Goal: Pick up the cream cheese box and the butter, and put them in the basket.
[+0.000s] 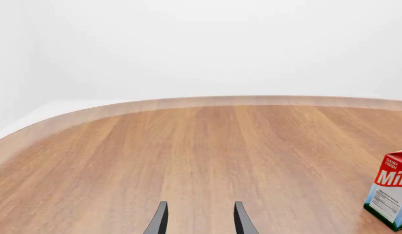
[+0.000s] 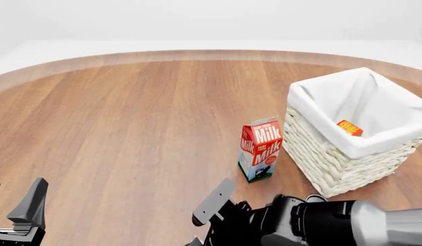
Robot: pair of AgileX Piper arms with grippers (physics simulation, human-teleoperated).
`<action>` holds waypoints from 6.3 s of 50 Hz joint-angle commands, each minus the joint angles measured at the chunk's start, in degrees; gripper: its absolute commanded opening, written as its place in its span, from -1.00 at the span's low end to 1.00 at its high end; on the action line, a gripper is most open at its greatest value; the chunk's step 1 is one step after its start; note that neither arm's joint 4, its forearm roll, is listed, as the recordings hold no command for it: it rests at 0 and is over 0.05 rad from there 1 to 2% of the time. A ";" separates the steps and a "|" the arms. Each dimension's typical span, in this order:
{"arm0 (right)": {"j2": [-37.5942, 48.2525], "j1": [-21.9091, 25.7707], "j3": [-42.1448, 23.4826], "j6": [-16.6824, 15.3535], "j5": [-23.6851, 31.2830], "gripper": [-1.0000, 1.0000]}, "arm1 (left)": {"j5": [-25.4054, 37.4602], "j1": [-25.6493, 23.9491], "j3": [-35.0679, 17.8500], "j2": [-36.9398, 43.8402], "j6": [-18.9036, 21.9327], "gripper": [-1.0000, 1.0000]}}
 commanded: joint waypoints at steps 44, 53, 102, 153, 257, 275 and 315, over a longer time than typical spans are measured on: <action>3.24 0.47 1.93 1.16 -2.53 1.00 | 0.00 0.00 0.00 0.00 0.00 1.00; 3.02 0.03 2.04 0.48 -2.58 1.00 | 0.00 0.00 0.00 0.00 0.00 1.00; 5.79 0.40 2.42 1.97 -5.01 1.00 | 0.00 0.00 0.00 0.00 0.00 1.00; -5.07 1.21 -7.46 -2.90 5.57 -1.00 | 0.00 0.00 0.00 0.00 0.00 1.00; -37.27 -26.53 -37.39 -19.74 30.04 -1.00 | 0.00 0.00 0.00 0.00 0.00 1.00; -38.17 -39.53 -34.82 -21.06 27.13 -1.00 | 0.00 0.00 0.00 0.00 0.00 1.00; -32.25 -59.09 -28.74 -25.36 22.16 -1.00 | 0.00 0.00 0.00 0.00 0.00 1.00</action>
